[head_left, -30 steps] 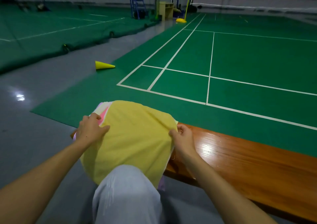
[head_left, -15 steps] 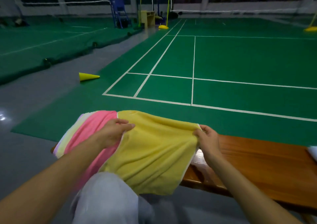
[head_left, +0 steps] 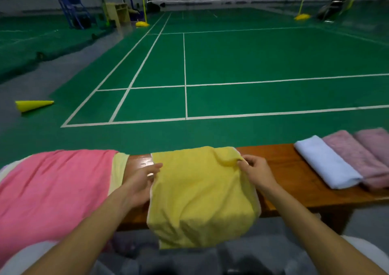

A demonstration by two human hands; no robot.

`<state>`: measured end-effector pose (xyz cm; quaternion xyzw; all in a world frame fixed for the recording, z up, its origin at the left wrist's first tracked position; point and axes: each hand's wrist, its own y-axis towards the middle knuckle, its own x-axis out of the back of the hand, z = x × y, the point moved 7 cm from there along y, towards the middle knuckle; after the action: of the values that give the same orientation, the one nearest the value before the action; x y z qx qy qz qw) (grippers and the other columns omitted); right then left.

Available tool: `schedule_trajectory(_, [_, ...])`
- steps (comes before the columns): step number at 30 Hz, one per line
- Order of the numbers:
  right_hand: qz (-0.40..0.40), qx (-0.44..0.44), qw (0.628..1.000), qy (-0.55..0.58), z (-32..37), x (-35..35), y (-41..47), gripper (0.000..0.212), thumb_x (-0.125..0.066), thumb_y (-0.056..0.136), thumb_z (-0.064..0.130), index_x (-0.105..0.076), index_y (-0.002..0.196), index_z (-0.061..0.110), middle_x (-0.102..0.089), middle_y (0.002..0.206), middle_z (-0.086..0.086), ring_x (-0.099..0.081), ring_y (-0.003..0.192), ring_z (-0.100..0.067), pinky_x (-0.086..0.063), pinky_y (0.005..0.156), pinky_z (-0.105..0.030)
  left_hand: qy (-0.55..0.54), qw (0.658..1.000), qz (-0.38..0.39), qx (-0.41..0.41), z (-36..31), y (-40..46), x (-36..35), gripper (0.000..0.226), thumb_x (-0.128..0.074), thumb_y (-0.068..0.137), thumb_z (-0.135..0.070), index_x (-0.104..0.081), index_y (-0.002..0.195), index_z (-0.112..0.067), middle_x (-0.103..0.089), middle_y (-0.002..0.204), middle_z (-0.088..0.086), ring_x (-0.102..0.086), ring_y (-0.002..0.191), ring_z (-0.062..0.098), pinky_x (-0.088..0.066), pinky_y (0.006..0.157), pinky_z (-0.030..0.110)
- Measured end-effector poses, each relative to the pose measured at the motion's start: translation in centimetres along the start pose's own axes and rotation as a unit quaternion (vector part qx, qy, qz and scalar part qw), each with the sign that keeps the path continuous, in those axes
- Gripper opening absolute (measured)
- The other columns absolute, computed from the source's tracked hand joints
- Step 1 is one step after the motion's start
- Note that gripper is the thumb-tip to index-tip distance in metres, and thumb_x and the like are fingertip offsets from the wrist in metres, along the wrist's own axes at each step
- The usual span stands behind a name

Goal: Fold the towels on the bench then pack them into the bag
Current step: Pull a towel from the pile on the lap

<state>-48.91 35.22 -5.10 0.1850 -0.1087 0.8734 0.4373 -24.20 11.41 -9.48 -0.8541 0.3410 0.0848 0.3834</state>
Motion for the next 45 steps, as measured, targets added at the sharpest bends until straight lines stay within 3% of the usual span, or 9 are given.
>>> schedule_trajectory(7, [0.032,-0.021,0.996,-0.077,-3.0,1.3,1.8,0.007,-0.072,0.095,0.016,-0.075,0.101,0.02,-0.078,0.101,-0.005,-0.071,0.084,-0.018,-0.055,0.074,-0.036,0.289,0.936,-0.115,-0.164,-1.4,0.7,-1.4,0.033,-0.069,0.092,0.0,-0.07,0.114,-0.024,-0.068,0.114,0.012,-0.067,0.09,0.023,-0.057,0.074,0.033])
schedule_trajectory(11, [0.017,-0.064,0.997,-0.025,-3.9,2.3,2.3,0.065,-0.082,0.088,0.016,-0.053,0.146,0.024,-0.069,0.122,-0.004,-0.071,0.1,-0.021,-0.061,0.085,-0.041,0.319,0.935,-0.069,-0.136,-1.4,1.5,-3.2,0.028,-0.071,0.095,-0.002,-0.075,0.115,-0.022,-0.069,0.107,0.006,-0.071,0.089,0.02,-0.062,0.076,0.033])
schedule_trajectory(16, [0.103,-0.09,0.987,0.084,-3.1,2.2,1.3,0.023,-0.072,0.095,0.003,-0.079,0.113,0.014,-0.076,0.106,-0.001,-0.07,0.088,-0.005,-0.055,0.068,-0.013,0.419,0.906,-0.054,-0.012,-2.6,0.9,-1.2,0.014,-0.073,0.097,-0.014,-0.08,0.105,-0.022,-0.069,0.093,0.008,-0.059,0.063,0.017,-0.046,0.05,0.022])
schedule_trajectory(19, [0.083,-0.112,0.976,0.165,-2.9,3.0,0.9,0.02,-0.073,0.094,0.004,-0.081,0.109,0.014,-0.08,0.108,-0.006,-0.075,0.094,-0.017,-0.061,0.074,-0.027,0.397,0.913,-0.065,-0.062,-5.1,-0.2,-0.8,0.009,-0.076,0.095,-0.019,-0.083,0.098,-0.024,-0.065,0.08,0.006,-0.053,0.063,0.016,-0.043,0.051,0.022])
schedule_trajectory(24, [0.063,-0.106,0.97,0.208,-2.6,5.1,-0.2,0.029,-0.072,0.093,0.004,-0.078,0.119,0.014,-0.078,0.114,-0.007,-0.074,0.107,-0.028,-0.061,0.089,-0.044,0.334,0.936,-0.061,-0.094,-7.4,-2.6,0.1,0.01,-0.078,0.093,-0.033,-0.083,0.099,-0.028,-0.071,0.102,0.005,-0.059,0.089,0.019,-0.052,0.072,0.033])
schedule_trajectory(31, [0.076,-0.046,0.971,0.223,0.7,7.1,-1.8,0.058,-0.092,0.067,0.02,-0.075,0.121,0.007,-0.078,0.109,-0.014,-0.076,0.101,-0.027,-0.061,0.081,-0.035,0.355,0.924,0.091,-0.108,-7.8,-8.0,-2.3,0.054,-0.084,0.081,-0.001,-0.07,0.125,-0.028,-0.077,0.088,0.0,-0.071,0.073,0.013,-0.056,0.075,0.033])
schedule_trajectory(35, [0.021,0.023,0.989,0.148,3.9,9.0,-3.2,0.038,-0.081,0.083,0.001,-0.075,0.12,0.004,-0.078,0.1,-0.013,-0.074,0.081,-0.009,-0.06,0.07,-0.021,0.389,0.894,0.066,-0.209,-9.4,-9.8,-3.2,0.038,-0.082,0.083,-0.004,-0.076,0.115,-0.026,-0.063,0.072,0.011,-0.063,0.068,0.018,-0.054,0.062,0.027])
schedule_trajectory(39, [-0.006,0.129,0.991,-0.041,7.8,11.1,-4.2,0.035,-0.087,0.082,0.018,-0.079,0.116,0.016,-0.078,0.097,0.002,-0.07,0.081,0.002,-0.054,0.07,-0.013,0.426,0.859,-0.009,-0.283,-11.4,-11.1,-3.0,0.018,-0.086,0.084,-0.026,-0.08,0.101,-0.027,-0.044,0.074,0.01,-0.043,0.065,0.019,-0.037,0.055,0.024])
schedule_trajectory(45, [-0.044,0.183,0.958,-0.218,11.6,11.9,-4.3,0.04,-0.09,0.079,0.027,-0.079,0.116,0.014,-0.075,0.084,0.008,-0.069,0.078,-0.007,-0.061,0.077,-0.034,0.381,0.881,-0.022,-0.28,-13.3,-12.9,-4.2,0.029,-0.092,0.075,-0.019,-0.08,0.101,-0.02,-0.065,0.091,0.021,-0.065,0.076,0.027,-0.058,0.073,0.039])
